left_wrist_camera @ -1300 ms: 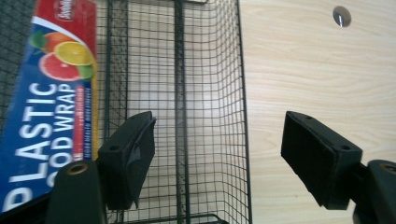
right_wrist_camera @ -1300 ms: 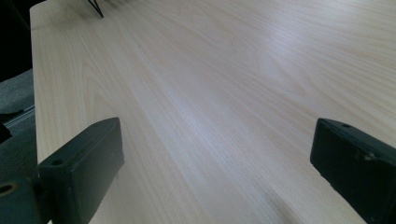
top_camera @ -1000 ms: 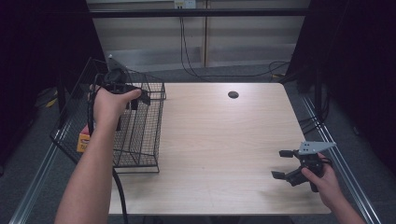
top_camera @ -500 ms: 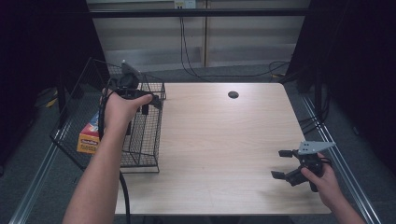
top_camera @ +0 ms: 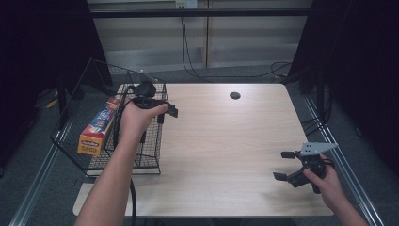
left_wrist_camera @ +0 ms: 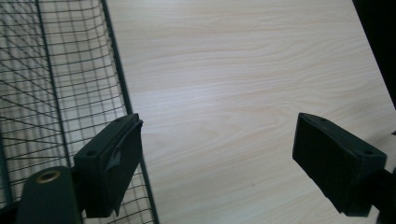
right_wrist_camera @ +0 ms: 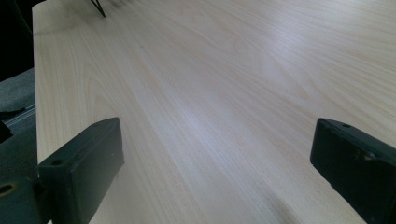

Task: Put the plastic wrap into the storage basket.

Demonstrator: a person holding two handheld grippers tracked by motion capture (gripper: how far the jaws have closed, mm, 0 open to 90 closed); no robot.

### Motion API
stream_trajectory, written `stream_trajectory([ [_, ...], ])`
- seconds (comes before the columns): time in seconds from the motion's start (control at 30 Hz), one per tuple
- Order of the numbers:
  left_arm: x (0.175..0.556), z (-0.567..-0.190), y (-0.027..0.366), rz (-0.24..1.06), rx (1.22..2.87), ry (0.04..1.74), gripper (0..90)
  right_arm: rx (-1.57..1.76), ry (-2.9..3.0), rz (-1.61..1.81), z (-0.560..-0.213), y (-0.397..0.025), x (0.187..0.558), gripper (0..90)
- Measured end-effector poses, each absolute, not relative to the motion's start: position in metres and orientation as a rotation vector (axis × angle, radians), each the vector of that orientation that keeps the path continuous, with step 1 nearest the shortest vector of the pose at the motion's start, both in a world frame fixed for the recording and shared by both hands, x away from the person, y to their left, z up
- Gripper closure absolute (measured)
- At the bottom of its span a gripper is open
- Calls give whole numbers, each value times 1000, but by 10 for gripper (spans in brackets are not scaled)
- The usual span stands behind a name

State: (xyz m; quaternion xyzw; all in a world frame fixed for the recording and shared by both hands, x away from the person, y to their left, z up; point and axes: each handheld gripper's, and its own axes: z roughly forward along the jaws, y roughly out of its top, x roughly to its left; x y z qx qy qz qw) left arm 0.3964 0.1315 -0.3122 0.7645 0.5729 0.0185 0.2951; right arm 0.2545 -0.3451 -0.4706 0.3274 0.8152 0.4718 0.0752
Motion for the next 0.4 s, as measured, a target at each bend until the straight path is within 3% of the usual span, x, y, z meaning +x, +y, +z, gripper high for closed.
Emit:
stream_trajectory([
  [0.4, 392, -329, 118, 46, 2075, 1464, 115, 983, 2436, 1414, -471, -345, 255, 23],
])
